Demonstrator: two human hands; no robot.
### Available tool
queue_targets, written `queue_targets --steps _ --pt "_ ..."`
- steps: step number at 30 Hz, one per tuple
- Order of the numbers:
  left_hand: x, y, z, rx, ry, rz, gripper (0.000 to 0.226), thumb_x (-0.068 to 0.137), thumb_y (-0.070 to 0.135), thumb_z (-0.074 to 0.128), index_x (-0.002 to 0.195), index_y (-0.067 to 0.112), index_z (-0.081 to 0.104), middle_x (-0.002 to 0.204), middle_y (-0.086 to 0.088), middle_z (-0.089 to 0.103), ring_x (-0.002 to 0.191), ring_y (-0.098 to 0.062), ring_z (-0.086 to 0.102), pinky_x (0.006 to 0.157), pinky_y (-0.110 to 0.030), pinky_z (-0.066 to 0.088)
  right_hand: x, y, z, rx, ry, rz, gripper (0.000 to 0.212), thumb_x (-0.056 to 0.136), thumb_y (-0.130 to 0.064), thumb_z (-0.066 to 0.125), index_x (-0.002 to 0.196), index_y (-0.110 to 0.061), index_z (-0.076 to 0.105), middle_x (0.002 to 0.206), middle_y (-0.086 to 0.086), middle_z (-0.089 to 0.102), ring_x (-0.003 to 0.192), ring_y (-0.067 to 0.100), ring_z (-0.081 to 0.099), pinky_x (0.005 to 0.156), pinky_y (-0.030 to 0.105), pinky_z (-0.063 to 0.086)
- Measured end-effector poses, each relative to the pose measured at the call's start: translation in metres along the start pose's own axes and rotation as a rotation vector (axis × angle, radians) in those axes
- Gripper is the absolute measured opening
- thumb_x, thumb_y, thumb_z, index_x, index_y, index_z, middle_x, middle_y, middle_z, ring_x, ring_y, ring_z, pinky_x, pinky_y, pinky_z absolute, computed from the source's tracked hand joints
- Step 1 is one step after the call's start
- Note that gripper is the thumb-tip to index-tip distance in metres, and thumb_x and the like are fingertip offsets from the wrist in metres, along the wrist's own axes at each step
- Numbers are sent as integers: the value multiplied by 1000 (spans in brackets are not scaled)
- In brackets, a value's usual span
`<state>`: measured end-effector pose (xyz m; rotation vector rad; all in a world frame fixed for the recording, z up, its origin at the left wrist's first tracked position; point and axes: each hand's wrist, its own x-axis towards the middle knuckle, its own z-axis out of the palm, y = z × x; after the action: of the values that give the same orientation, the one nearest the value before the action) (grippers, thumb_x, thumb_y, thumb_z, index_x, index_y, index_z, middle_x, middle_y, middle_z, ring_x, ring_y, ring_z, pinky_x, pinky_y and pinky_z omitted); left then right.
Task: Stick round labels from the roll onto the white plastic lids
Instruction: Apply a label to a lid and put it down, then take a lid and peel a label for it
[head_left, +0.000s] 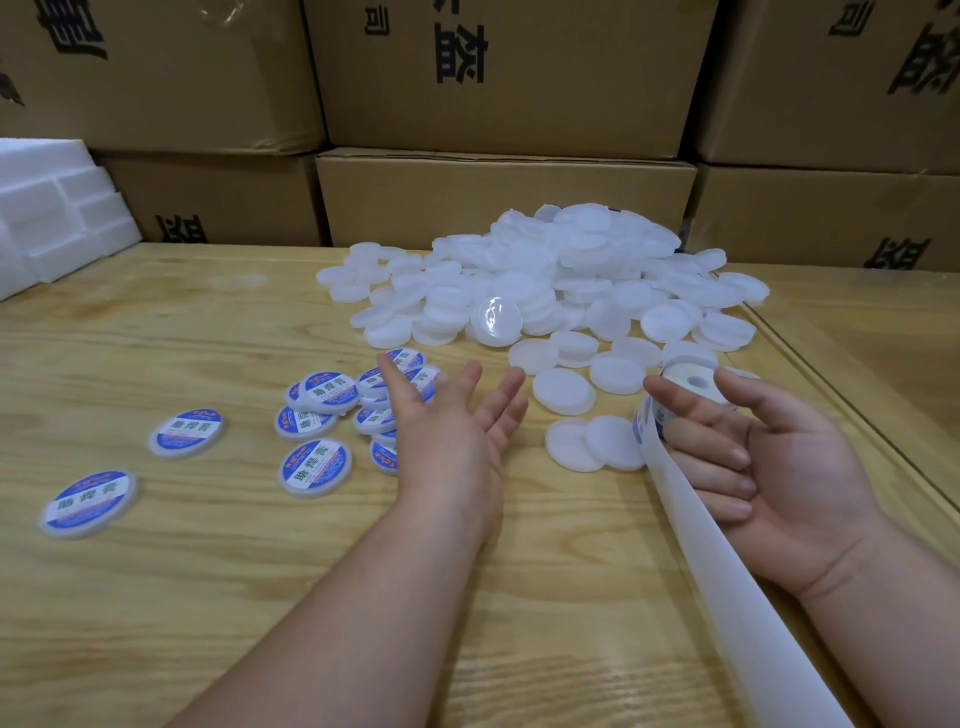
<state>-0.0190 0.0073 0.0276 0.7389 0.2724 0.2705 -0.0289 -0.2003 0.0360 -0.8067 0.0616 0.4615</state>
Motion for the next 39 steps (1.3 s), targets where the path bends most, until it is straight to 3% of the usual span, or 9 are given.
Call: queue_targets --steps 3,9,11,14,17,20,23,31,39 --pt "-1 -3 0 118 -96 41 74 108 13 40 150 62 5 130 -11 64 90 -29 77 66 -32 61 0 0 0 4 -7 -1 39 86 -40 58 106 -10 73 53 -7 25 44 7 11 31 20 16" --pt "-18 -23 -1 773 -378 409 41 99 11 50 107 49 64 94 14 76 84 -4 67 75 -18 53 2 3 0 -62 45 -101 29 82 -34 62 98 -13 74 54 -7 23 43 7 11 31 18 15" --pt "-19 -26 -3 1014 -489 488 31 96 15 55 105 41 68 106 26 70 101 4 61 88 -12 45 4 6 0 -152 116 -191 21 78 -30 66 90 -15 75 54 -6 22 40 6 15 30 16 17" --pt "-17 -30 -9 1499 -743 484 48 95 32 59 140 48 49 149 27 41 145 -1 23 119 -21 19 8 11 -3 -292 242 -338 13 84 -24 63 79 -19 73 53 -6 23 38 7 19 32 15 19" --pt "-16 -33 -11 1721 -816 427 58 96 49 54 150 50 32 164 21 20 150 -2 4 124 -30 7 10 15 -5 -449 384 -489 13 79 -25 64 67 -23 69 50 -6 28 40 10 21 37 17 20" --pt "-17 -34 -11 1646 -728 503 38 92 48 60 130 45 56 147 20 40 139 -8 22 117 -26 21 9 20 -5 -708 508 -594 19 79 -33 65 63 -23 66 47 -13 41 41 7 32 43 22 30" --pt "-17 -34 -12 1565 -646 488 28 85 49 68 111 43 59 124 21 46 126 -6 30 105 -21 28 10 25 -6 -913 538 -689 29 90 -36 70 65 -23 64 53 -12 49 49 7 40 45 15 38" --pt "-17 -31 -10 1507 -669 502 49 84 37 67 129 46 51 130 24 47 130 -5 33 106 -18 30 11 26 -6 -1065 512 -633 41 90 -41 70 67 -9 59 43 -17 38 40 4 35 40 10 29" --pt "-17 -26 -9 1196 -514 570 48 87 1 55 112 41 57 91 14 48 89 4 50 74 -5 37 9 27 -7 -1029 461 -590 46 90 -51 67 73 -8 62 57 0 48 52 16 42 51 29 38"
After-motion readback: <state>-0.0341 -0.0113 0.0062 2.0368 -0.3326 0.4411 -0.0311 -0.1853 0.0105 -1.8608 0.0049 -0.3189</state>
